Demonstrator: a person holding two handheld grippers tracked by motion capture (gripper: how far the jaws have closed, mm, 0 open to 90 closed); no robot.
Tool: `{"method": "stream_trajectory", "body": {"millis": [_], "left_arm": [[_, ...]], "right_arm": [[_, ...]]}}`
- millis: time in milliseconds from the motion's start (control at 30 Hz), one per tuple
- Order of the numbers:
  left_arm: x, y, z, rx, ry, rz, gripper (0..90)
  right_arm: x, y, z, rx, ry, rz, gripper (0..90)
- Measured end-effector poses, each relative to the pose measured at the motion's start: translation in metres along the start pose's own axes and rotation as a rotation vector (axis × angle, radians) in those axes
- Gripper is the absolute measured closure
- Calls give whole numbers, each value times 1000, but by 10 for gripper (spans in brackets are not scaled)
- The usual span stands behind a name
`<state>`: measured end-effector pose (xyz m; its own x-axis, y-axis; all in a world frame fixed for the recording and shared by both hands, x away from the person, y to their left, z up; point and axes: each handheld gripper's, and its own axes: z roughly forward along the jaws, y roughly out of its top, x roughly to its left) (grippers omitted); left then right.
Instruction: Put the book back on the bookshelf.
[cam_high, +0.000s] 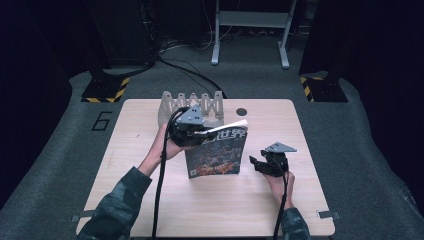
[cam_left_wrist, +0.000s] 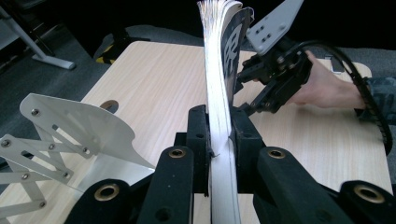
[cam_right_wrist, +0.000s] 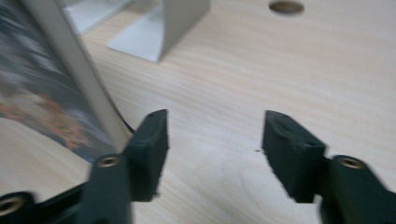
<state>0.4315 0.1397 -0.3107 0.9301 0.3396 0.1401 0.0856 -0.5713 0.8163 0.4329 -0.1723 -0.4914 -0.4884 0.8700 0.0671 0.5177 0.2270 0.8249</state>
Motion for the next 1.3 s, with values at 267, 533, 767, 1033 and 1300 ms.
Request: {"method": "stream_trajectory", "body": {"millis": [267,533,767,1033,1300], "left_arm": [[-2,7,-1,45,4,9,813],[-5,11,-2,75,26,21,817],[-7,13,-7,93,45,12,820],[-6,15,-19,122,77,4,821],[-2,14,-35,139,105,-8,821]], "right_arm": [[-10,-16,24,77,-53,44,189],[-11,-18,34,129,-78,42,137],[-5,-18,38,131,-106,10,137],[-6,-18,38,129,-101,4,142],[-6,-18,38,127,-99,3,144]]}}
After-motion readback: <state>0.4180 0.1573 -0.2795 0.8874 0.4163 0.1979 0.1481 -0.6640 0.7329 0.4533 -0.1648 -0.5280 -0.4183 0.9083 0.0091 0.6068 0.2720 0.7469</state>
